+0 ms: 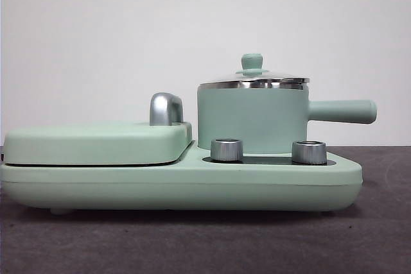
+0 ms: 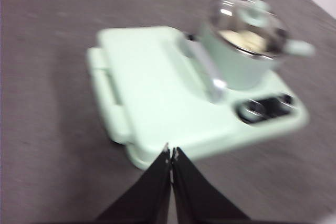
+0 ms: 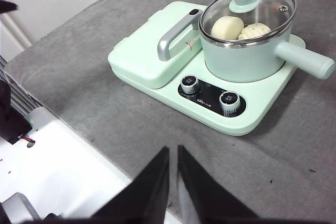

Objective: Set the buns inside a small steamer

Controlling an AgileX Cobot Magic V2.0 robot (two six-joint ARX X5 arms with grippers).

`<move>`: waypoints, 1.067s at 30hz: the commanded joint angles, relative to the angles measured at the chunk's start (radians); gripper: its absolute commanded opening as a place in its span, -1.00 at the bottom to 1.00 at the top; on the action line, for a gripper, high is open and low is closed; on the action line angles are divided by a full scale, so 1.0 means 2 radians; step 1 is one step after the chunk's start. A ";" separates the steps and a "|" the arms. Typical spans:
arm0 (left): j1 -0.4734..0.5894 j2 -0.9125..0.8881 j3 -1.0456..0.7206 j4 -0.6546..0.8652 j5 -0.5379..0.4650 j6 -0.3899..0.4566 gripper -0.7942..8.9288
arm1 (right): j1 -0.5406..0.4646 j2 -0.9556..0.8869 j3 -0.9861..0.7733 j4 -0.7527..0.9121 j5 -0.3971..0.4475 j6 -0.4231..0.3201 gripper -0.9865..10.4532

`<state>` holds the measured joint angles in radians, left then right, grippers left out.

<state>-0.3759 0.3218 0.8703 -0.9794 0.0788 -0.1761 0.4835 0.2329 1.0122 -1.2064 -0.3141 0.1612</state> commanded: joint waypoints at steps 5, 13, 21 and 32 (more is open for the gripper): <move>0.106 -0.081 -0.185 0.223 0.001 0.085 -0.82 | 0.002 0.000 0.005 0.005 0.000 -0.005 -0.79; 0.162 -0.138 -0.365 0.399 0.001 0.082 -0.82 | 0.002 0.000 0.005 0.005 0.000 -0.005 -0.79; 0.188 -0.159 -0.414 0.397 -0.002 0.082 -0.82 | 0.002 0.000 0.005 0.005 0.000 -0.005 -0.79; 0.188 -0.159 -0.429 0.395 -0.030 0.078 -0.82 | 0.002 0.000 0.005 0.005 0.000 -0.005 -0.79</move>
<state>-0.0002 0.0051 0.0326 -0.1799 0.0284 -0.0185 0.4835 0.2329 1.0122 -1.2064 -0.3141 0.1612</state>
